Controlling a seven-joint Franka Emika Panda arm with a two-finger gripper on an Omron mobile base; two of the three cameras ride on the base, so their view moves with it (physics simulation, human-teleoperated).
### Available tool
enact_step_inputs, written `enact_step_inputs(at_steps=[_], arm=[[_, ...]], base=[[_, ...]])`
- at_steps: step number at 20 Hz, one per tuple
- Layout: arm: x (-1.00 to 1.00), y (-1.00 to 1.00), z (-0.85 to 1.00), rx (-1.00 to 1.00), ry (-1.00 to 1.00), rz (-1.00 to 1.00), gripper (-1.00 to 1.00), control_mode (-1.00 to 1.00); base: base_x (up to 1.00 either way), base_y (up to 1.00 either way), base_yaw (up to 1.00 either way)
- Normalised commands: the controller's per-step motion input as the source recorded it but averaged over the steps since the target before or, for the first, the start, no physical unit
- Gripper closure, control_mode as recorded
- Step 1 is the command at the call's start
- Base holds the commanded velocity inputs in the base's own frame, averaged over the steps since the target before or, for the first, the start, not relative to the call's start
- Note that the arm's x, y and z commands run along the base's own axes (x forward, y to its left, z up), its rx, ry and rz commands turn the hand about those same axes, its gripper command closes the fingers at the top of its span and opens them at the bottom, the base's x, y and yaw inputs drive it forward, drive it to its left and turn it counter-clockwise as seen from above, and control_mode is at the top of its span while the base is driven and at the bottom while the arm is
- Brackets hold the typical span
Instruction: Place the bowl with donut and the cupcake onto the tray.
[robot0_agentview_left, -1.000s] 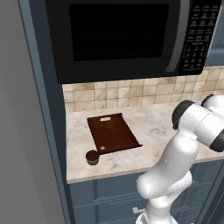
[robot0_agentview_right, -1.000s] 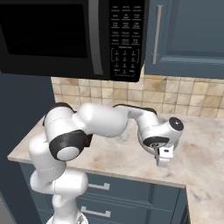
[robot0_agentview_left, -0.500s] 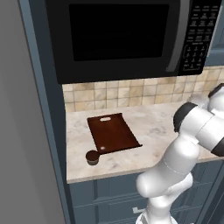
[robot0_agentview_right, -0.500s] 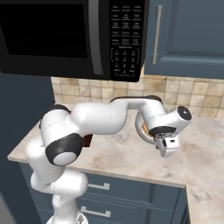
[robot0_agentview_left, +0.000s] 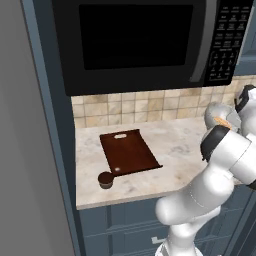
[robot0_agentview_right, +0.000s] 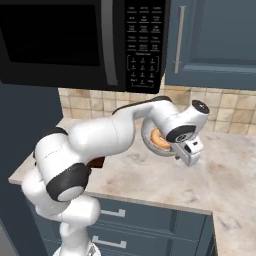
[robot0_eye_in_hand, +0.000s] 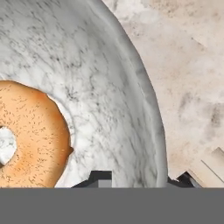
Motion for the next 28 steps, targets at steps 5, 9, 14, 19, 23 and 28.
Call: enact_step_inputs(at_steps=[5, 9, 14, 19, 23, 28], arm=[[-0.25, 0.68, -0.07, -0.16, -0.06, 0.19, 1.00, -1.00], [-0.20, 0.83, -0.11, -0.13, -0.04, 0.17, 1.00, -1.00], [-0.12, 0.81, -0.01, -0.13, 0.00, 0.16, 1.00, -1.00], [0.00, 0.69, 0.05, -0.10, 0.01, 0.13, 1.00, -1.00], [0.19, 0.46, 0.21, -0.02, 0.05, 0.07, 1.00, -1.00], [0.21, 0.26, 0.22, 0.02, 0.01, 0.00, 1.00, -1.00]], base=[[0.00, 0.00, 0.00], [0.00, 0.00, 0.00], [0.00, 0.00, 0.00], [0.00, 0.00, 0.00], [0.00, 0.00, 0.00], [0.00, 0.00, 0.00]])
